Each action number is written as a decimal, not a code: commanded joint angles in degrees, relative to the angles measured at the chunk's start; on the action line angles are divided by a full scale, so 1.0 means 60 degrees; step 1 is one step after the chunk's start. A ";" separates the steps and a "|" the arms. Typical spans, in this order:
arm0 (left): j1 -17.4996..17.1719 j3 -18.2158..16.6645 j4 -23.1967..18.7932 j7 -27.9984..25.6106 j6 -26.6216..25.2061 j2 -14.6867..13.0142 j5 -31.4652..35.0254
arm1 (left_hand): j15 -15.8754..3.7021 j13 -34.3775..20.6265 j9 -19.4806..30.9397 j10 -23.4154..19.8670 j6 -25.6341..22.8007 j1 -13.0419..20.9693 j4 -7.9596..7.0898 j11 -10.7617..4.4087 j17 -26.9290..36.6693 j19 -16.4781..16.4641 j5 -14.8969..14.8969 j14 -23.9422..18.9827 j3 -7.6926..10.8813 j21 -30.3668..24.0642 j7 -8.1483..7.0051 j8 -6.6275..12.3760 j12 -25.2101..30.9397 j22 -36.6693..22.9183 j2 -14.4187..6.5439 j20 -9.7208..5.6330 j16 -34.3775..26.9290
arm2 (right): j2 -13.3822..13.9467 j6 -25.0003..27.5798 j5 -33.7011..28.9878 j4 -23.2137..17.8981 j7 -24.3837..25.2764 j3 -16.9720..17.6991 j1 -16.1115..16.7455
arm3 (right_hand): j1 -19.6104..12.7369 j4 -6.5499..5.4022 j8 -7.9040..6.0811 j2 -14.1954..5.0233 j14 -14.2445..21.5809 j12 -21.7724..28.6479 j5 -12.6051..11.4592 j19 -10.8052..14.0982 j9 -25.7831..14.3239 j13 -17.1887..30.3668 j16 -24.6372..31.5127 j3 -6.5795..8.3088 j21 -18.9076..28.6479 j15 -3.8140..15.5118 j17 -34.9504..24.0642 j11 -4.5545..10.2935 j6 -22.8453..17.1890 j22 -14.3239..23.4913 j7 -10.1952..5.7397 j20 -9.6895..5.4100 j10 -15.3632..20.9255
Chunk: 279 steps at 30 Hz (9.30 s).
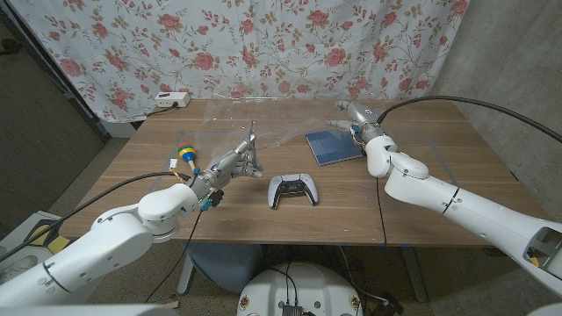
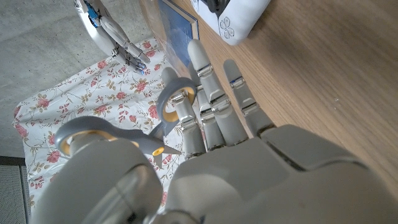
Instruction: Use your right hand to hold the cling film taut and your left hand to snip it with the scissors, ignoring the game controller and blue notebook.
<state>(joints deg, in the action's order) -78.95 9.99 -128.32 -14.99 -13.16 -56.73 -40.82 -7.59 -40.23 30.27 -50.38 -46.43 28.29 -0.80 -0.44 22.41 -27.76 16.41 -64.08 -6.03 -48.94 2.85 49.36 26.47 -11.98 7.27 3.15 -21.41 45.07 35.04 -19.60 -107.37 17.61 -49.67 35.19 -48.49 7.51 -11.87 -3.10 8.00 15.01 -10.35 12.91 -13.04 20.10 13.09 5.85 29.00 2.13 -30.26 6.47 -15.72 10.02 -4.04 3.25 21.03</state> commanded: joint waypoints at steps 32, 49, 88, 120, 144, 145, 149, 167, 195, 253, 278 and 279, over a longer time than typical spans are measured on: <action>-0.0014 0.0088 -0.0086 0.0047 -0.0196 -0.0157 -0.0163 | -0.0026 -0.0017 0.0000 -0.0344 0.0214 0.0368 0.0005 -0.0435 -0.0195 0.0001 0.0048 0.0146 -0.0144 0.0046 0.0234 -0.0123 -0.0167 0.0000 -0.0246 -0.0088 0.0026 | -0.0377 0.0689 -0.1621 0.0928 -0.0357 -0.2032 -0.1082 | -0.0496 0.0226 -0.0027 -0.0155 -0.0039 -0.0111 -0.0043 0.0860 0.0090 0.0083 0.0114 0.0205 0.0372 0.0490 0.0073 -0.0105 0.0016 0.0252 0.0081 -0.0465 -0.0152; -0.0273 -0.0027 -0.0136 -0.0112 -0.0047 -0.0118 -0.0160 | -0.0054 -0.0034 0.0029 -0.0426 0.0189 0.0500 0.0002 -0.0475 -0.0246 -0.0029 0.0019 0.0077 -0.0161 0.0049 0.0224 -0.0147 -0.0195 0.0001 -0.0366 -0.0107 -0.0034 | -0.0619 0.0875 -0.1884 0.1390 -0.0881 -0.2516 -0.1507 | -0.0835 0.0252 0.0059 -0.0141 -0.0650 -0.0389 -0.0056 0.0281 0.0099 0.0117 -0.0117 0.0316 0.0149 0.0284 0.0248 -0.0275 0.0364 0.0223 -0.0041 -0.0505 -0.0847; -0.0448 -0.0157 -0.0212 0.0174 -0.0004 -0.0303 -0.0398 | -0.0092 -0.0053 0.0099 -0.0565 0.0106 0.0745 -0.0030 -0.0485 -0.0329 -0.0052 -0.0102 0.0030 -0.0200 0.0063 0.0176 -0.0196 -0.0281 -0.0002 -0.0634 -0.0152 -0.0130 | -0.1597 0.1376 -0.2375 0.2849 0.0051 -0.2939 -0.1664 | -0.1512 0.0055 -0.0510 -0.0879 0.0597 0.0040 -0.0150 0.0862 0.0068 -0.0228 0.0729 0.0749 0.0425 0.1202 0.0438 0.0258 -0.0915 0.0217 -0.1041 -0.0994 0.1596; -0.0054 0.0147 -0.0072 0.0293 -0.0115 -0.0285 -0.0449 | -0.0118 -0.0136 0.0150 -0.0696 0.0032 0.0935 -0.0033 -0.0454 -0.0327 -0.0110 -0.0241 -0.0040 -0.0224 0.0045 0.0151 -0.0225 -0.0290 -0.0007 -0.0803 -0.0195 -0.0232 | -0.1811 0.0537 -0.1381 0.2935 0.2309 -0.1635 -0.0679 | -0.2095 -0.0316 -0.1308 -0.1373 0.2391 0.1589 0.0000 0.1465 0.0012 0.0294 0.1820 0.2100 0.1437 0.1862 -0.0124 0.0932 -0.4618 0.0420 -0.1113 -0.1470 0.4892; 0.0793 0.0721 0.0194 0.0785 -0.0111 -0.0175 -0.0313 | -0.0148 -0.0225 0.0192 -0.0703 0.0000 0.1071 -0.0021 -0.0434 -0.0326 -0.0120 -0.0331 -0.0048 -0.0247 0.0037 0.0144 -0.0251 -0.0300 -0.0010 -0.0884 -0.0199 -0.0272 | -0.1665 0.1392 -0.1185 0.1370 0.2052 -0.1174 -0.0341 | -0.2469 0.0074 -0.1297 -0.1162 0.2840 0.2307 -0.0233 0.1463 -0.0088 0.0713 0.1908 0.2283 0.1856 0.1846 -0.0350 0.0815 -0.5256 0.0458 -0.0666 -0.1117 0.5482; 0.0812 0.0739 0.0201 0.0795 -0.0112 -0.0171 -0.0309 | -0.0140 -0.0229 0.0193 -0.0695 0.0000 0.1075 -0.0021 -0.0447 -0.0326 -0.0137 -0.0335 -0.0045 -0.0250 0.0030 0.0158 -0.0254 -0.0304 -0.0010 -0.0885 -0.0201 -0.0272 | -0.1672 0.1391 -0.1172 0.1341 0.2064 -0.1156 -0.0331 | -0.2480 0.0088 -0.1300 -0.1154 0.2848 0.2322 -0.0246 0.1429 -0.0090 0.0727 0.1904 0.2286 0.1858 0.1855 -0.0355 0.0810 -0.5290 0.0459 -0.0647 -0.1129 0.5476; 0.0914 0.0837 0.0244 0.0913 -0.0122 -0.0175 -0.0298 | -0.0144 -0.0244 0.0229 -0.0687 0.0017 0.1093 -0.0020 -0.0466 -0.0327 -0.0129 -0.0348 -0.0050 -0.0255 0.0033 0.0162 -0.0249 -0.0309 -0.0011 -0.0897 -0.0206 -0.0279 | -0.1698 0.1379 -0.1193 0.1305 0.2080 -0.1168 -0.0341 | -0.2507 0.0128 -0.1273 -0.1120 0.2891 0.2404 -0.0286 0.1452 -0.0096 0.0777 0.1898 0.2285 0.1929 0.1841 -0.0378 0.0794 -0.5333 0.0460 -0.0617 -0.1066 0.5518; 0.1439 0.1274 0.0315 0.1245 -0.0252 -0.0036 -0.0320 | -0.0169 -0.0236 0.0245 -0.0722 0.0008 0.1153 -0.0024 -0.0494 -0.0331 -0.0136 -0.0407 -0.0042 -0.0298 0.0029 0.0157 -0.0286 -0.0348 -0.0010 -0.0925 -0.0251 -0.0296 | -0.2104 0.1625 -0.0838 0.1302 0.2390 -0.0728 -0.0080 | -0.2507 0.0181 -0.1204 -0.1064 0.3042 0.2544 -0.0396 0.1351 -0.0114 0.0758 0.1839 0.2287 0.2102 0.1821 -0.0421 0.0734 -0.5549 0.0449 -0.0518 -0.0881 0.5593; 0.1895 0.1795 0.0657 0.1371 -0.0212 0.0407 -0.0241 | -0.0159 -0.0247 0.0275 -0.0774 -0.0049 0.1193 -0.0062 -0.0488 -0.0404 -0.0215 -0.0490 -0.0142 -0.0396 0.0000 0.0142 -0.0335 -0.0402 -0.0006 -0.0970 -0.0344 -0.0326 | -0.1892 0.1828 -0.0675 0.0783 0.2291 -0.0439 0.0237 | -0.2509 0.0214 -0.1070 -0.1036 0.3173 0.2592 -0.0498 0.1229 -0.0118 0.0595 0.1758 0.2293 0.2265 0.1822 -0.0463 0.0721 -0.5650 0.0411 -0.0515 -0.0816 0.5635; 0.1859 0.1877 0.0864 0.1592 -0.0012 0.0419 -0.0379 | -0.0161 -0.0292 0.0327 -0.0831 -0.0077 0.1427 -0.0109 -0.0465 -0.0447 -0.0205 -0.0558 -0.0131 -0.0442 -0.0019 0.0125 -0.0453 -0.0496 -0.0013 -0.1296 -0.0341 -0.0336 | -0.1502 0.1520 -0.0797 0.0421 0.2517 -0.0431 0.0430 | -0.2443 0.0209 -0.0830 -0.1023 0.3295 0.2736 -0.0639 0.1145 -0.0154 0.0523 0.1606 0.2268 0.2588 0.1831 -0.0589 0.0817 -0.5743 0.0328 -0.0625 -0.0915 0.5586; 0.1683 0.1774 0.0888 0.1507 0.0196 0.0447 -0.0392 | -0.0191 -0.0320 0.0359 -0.0886 -0.0155 0.1444 -0.0128 -0.0481 -0.0471 -0.0235 -0.0646 -0.0207 -0.0512 -0.0050 0.0114 -0.0464 -0.0514 -0.0016 -0.1315 -0.0341 -0.0355 | -0.1301 0.1401 -0.0717 0.0194 0.2922 -0.0242 0.0847 | -0.2416 0.0200 -0.0727 -0.1027 0.3297 0.2784 -0.0675 0.1098 -0.0186 0.0523 0.1537 0.2246 0.2745 0.1836 -0.0686 0.0888 -0.5764 0.0297 -0.0711 -0.0971 0.5514; 0.1679 0.1769 0.0893 0.1508 0.0197 0.0449 -0.0405 | -0.0194 -0.0315 0.0370 -0.0911 -0.0145 0.1447 -0.0128 -0.0480 -0.0472 -0.0237 -0.0648 -0.0205 -0.0513 -0.0051 0.0114 -0.0462 -0.0509 -0.0016 -0.1317 -0.0351 -0.0353 | -0.1262 0.1369 -0.0717 0.0169 0.2917 -0.0243 0.0862 | -0.2414 0.0200 -0.0725 -0.1028 0.3299 0.2782 -0.0678 0.1097 -0.0188 0.0516 0.1529 0.2248 0.2753 0.1835 -0.0686 0.0888 -0.5770 0.0296 -0.0710 -0.0972 0.5514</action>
<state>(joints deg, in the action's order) -68.57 20.82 -123.10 -5.83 -12.33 -54.10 -43.11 -8.69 -41.90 32.28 -51.62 -46.88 36.74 -1.59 0.39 19.39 -29.06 12.85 -65.02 -8.87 -49.00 3.27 46.51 23.45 -12.00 -0.24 1.43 -23.32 36.82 43.26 -24.38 -105.70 34.40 -51.77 39.20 -63.35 8.61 -16.30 -9.48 27.37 31.18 -13.98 19.49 -13.99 23.22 22.63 19.28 45.22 2.65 -34.13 11.38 -50.15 11.70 -7.99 -2.37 53.79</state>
